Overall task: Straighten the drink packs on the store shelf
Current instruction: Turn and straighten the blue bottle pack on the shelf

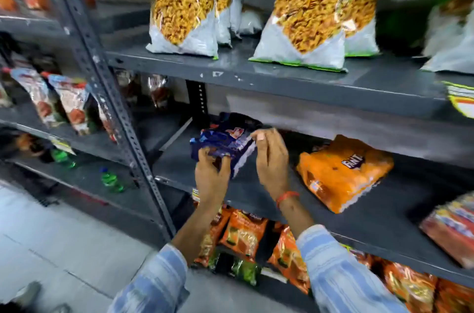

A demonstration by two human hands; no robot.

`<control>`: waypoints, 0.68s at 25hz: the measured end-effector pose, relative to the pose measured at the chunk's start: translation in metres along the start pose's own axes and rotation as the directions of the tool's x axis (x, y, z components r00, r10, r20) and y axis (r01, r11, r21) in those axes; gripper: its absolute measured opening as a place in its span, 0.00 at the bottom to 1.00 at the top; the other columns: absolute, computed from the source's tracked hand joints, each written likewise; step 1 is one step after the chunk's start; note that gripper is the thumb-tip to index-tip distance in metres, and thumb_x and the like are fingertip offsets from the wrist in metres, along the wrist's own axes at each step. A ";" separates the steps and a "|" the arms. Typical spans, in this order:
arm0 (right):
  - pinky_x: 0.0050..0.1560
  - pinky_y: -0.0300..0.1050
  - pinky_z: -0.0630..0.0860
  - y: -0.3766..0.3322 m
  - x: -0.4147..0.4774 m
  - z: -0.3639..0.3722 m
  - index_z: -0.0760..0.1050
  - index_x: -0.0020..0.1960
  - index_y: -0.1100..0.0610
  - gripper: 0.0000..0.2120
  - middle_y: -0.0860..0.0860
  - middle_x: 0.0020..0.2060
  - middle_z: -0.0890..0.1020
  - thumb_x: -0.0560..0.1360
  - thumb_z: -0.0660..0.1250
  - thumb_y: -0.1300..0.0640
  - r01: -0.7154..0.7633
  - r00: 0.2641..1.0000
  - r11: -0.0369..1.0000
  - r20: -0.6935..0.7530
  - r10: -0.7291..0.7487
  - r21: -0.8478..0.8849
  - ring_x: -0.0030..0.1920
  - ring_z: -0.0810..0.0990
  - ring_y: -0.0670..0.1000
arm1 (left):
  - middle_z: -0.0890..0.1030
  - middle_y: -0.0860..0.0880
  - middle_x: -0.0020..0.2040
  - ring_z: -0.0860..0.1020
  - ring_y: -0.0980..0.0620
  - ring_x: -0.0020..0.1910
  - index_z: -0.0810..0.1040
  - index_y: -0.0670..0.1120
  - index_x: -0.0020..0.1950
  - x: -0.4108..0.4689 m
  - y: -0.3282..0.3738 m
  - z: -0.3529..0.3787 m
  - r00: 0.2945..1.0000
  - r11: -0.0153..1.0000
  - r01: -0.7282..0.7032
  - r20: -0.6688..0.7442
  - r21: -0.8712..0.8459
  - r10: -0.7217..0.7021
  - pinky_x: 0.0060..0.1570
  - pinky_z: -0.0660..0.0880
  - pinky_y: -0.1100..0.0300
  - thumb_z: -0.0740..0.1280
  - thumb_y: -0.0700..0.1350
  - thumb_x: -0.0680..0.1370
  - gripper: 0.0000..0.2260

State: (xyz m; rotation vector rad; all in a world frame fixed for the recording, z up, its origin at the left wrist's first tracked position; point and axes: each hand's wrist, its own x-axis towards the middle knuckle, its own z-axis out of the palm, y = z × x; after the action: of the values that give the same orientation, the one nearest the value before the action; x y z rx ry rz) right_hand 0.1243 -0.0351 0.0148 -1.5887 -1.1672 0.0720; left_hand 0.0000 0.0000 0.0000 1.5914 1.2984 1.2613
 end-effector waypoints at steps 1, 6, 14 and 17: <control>0.61 0.53 0.72 0.015 0.008 0.017 0.75 0.56 0.63 0.17 0.62 0.54 0.79 0.79 0.53 0.54 -0.009 0.999 0.998 0.034 0.011 -0.056 0.57 0.76 0.61 | 0.81 0.40 0.45 0.79 0.39 0.45 0.71 0.40 0.55 0.014 -0.020 0.004 0.991 0.992 0.126 0.042 -0.003 -0.126 0.48 0.76 0.45 0.67 0.56 0.72 0.22; 0.65 0.56 0.67 0.058 0.034 0.080 0.68 0.64 0.68 0.21 0.69 0.62 0.72 0.77 0.57 0.54 -0.274 0.946 0.937 0.117 0.304 -0.216 0.63 0.70 0.67 | 0.79 0.34 0.58 0.78 0.35 0.56 0.74 0.39 0.60 0.073 -0.089 0.030 0.798 0.803 0.592 0.189 -0.068 -0.572 0.59 0.75 0.41 0.65 0.76 0.54 0.49; 0.74 0.50 0.55 0.082 0.044 0.108 0.56 0.73 0.64 0.30 0.63 0.74 0.61 0.78 0.62 0.53 -0.338 0.926 0.932 0.130 0.354 -0.127 0.74 0.58 0.61 | 0.80 0.41 0.56 0.79 0.41 0.53 0.73 0.37 0.61 0.116 -0.080 0.040 0.645 0.588 0.764 0.300 -0.263 -0.703 0.53 0.76 0.48 0.78 0.64 0.56 0.44; 0.76 0.50 0.50 0.096 0.061 0.095 0.53 0.74 0.64 0.33 0.62 0.76 0.57 0.78 0.60 0.47 -0.384 0.897 0.903 0.154 0.414 -0.191 0.76 0.54 0.60 | 0.80 0.41 0.54 0.80 0.40 0.49 0.75 0.38 0.58 0.118 -0.080 0.042 0.639 0.564 0.768 0.310 -0.303 -0.704 0.53 0.78 0.44 0.79 0.58 0.54 0.39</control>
State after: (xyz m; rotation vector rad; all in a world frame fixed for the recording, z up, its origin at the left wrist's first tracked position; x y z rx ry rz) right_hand 0.1603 0.0842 -0.0659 -1.9806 -0.9891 0.4206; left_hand 0.0206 0.1354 -0.0570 0.6628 1.2792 0.7578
